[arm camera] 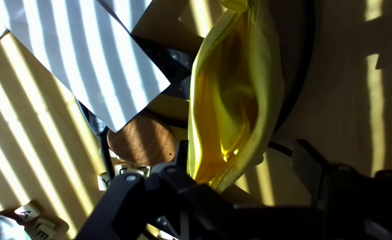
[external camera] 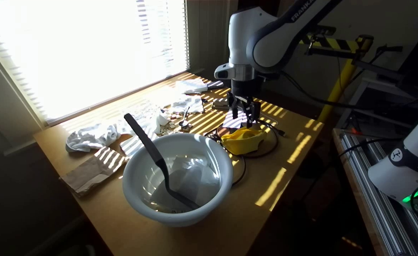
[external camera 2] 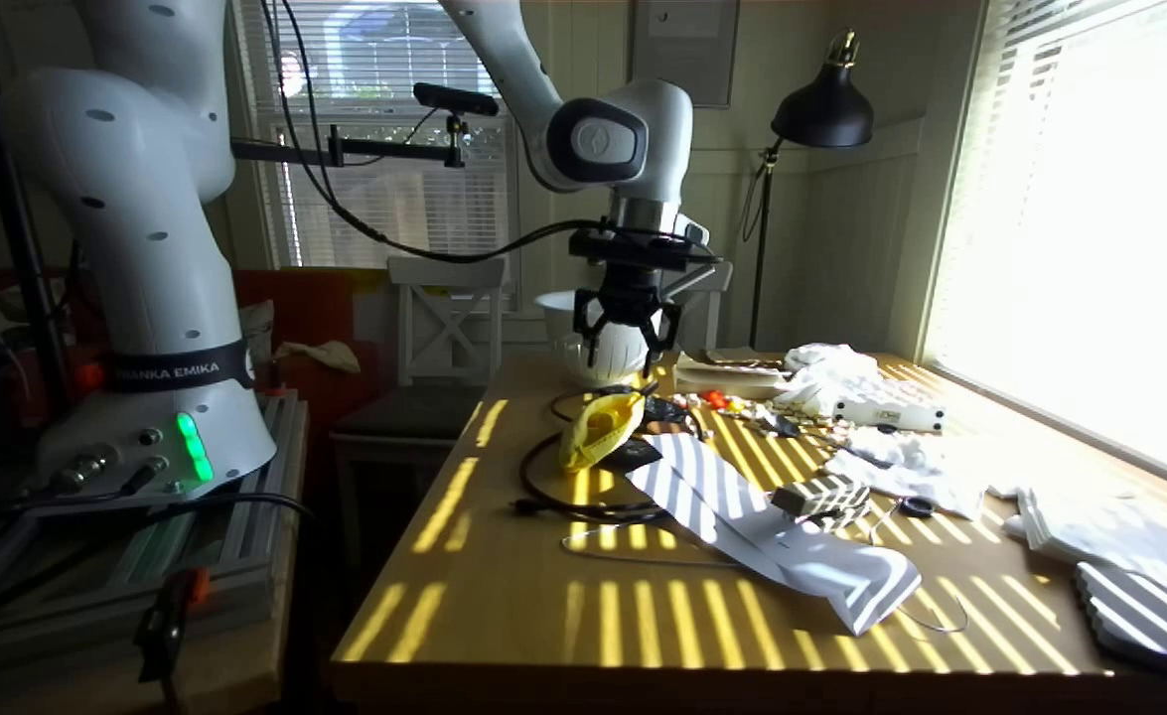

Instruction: Open up the case, then place two white objects inside

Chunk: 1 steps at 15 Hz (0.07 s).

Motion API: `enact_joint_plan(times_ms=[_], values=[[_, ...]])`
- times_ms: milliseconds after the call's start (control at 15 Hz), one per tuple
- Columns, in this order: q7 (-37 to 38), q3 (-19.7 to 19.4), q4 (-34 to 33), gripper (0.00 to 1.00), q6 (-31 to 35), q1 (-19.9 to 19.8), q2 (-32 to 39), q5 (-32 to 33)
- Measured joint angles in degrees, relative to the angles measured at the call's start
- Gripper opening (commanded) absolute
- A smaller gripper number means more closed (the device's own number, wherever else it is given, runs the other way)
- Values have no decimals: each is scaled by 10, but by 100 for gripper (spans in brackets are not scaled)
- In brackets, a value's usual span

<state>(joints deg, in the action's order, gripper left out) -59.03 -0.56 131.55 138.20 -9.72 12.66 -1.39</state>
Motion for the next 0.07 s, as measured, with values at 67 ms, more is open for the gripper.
enact_joint_plan(times_ms=[67], values=[[-33, 8, 1, 93, -20, -6, -6, -44]])
